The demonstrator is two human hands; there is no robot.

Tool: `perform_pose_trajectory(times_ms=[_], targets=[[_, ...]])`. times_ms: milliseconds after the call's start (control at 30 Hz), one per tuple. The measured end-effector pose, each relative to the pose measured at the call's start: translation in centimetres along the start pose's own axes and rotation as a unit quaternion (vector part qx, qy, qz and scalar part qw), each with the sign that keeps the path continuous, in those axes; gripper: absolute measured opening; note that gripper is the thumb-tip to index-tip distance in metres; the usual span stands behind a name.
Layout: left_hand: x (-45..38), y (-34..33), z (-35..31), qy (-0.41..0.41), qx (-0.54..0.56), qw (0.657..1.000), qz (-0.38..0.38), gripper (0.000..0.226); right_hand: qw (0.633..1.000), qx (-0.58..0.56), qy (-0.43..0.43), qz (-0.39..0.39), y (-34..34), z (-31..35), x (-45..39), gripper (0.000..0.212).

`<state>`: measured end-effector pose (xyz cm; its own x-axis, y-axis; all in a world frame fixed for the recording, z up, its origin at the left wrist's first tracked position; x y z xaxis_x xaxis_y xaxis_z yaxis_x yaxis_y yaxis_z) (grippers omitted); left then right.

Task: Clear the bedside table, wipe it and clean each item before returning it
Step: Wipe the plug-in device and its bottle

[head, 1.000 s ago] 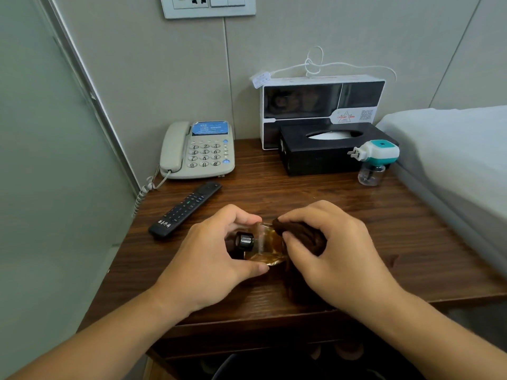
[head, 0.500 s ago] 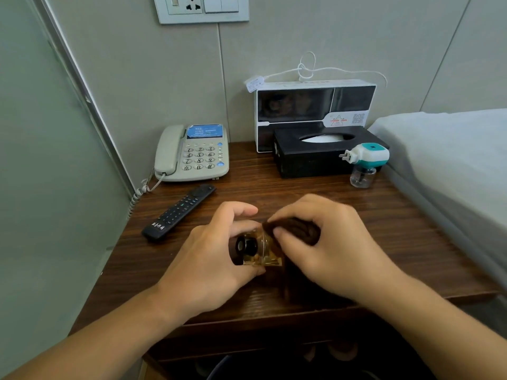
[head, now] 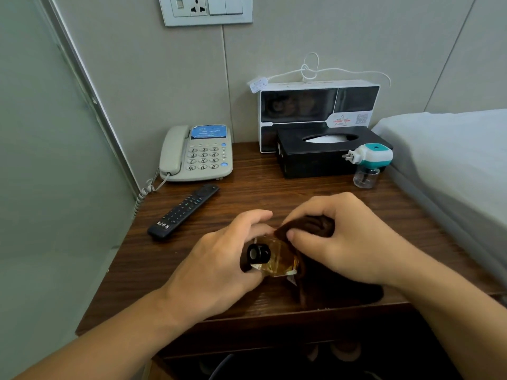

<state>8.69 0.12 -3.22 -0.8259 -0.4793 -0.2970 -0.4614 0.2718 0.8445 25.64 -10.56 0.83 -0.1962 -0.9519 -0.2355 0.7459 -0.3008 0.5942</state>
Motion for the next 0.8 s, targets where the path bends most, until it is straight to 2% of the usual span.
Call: perform_pose_trajectory(times_ms=[100, 200, 267, 433, 633, 800], targets=[[-0.2, 0.1, 0.1, -0.007, -0.009, 1.0, -0.013, 0.08, 0.998, 0.042, -0.044, 0.016, 0.8, -1.1, 0.1, 0.014], [-0.3, -0.1, 0.2, -0.016, -0.012, 1.0, -0.004, 0.078, 0.999, 0.021, -0.002, 0.024, 0.3, 0.0, 0.7, 0.016], [-0.3, -0.2, 0.1, -0.024, -0.017, 1.0, 0.001, 0.077, 0.999, 0.002, -0.015, 0.04, 0.5, 0.1, 0.8, 0.016], [-0.6, 0.1, 0.6, 0.008, 0.001, 1.0, -0.015, 0.075, 0.984, 0.146, -0.103, 0.02, 2.5, -2.5, 0.5, 0.013], [-2.3, 1.4, 1.0, 0.066, 0.054, 0.996, -0.032, 0.069, 0.984, 0.168, -0.037, -0.048, 4.3, -0.4, 2.0, 0.015], [-5.5, 2.1, 0.4, 0.06, 0.106, 0.992, -0.025, 0.063, 0.98, 0.185, -0.009, -0.072, 5.5, 0.6, 3.2, 0.025]])
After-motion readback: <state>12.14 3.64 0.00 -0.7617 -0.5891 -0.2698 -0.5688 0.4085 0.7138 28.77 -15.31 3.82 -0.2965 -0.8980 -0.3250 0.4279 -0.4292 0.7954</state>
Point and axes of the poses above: each hand's wrist, its own x-axis away from the middle knuckle, its own y-axis out of the back of the hand, z = x × y, the point moved 4 cm from there along -x, towards the middle knuckle, and after that the axes turned 7 degrees about -x, right-handed, at the moved point
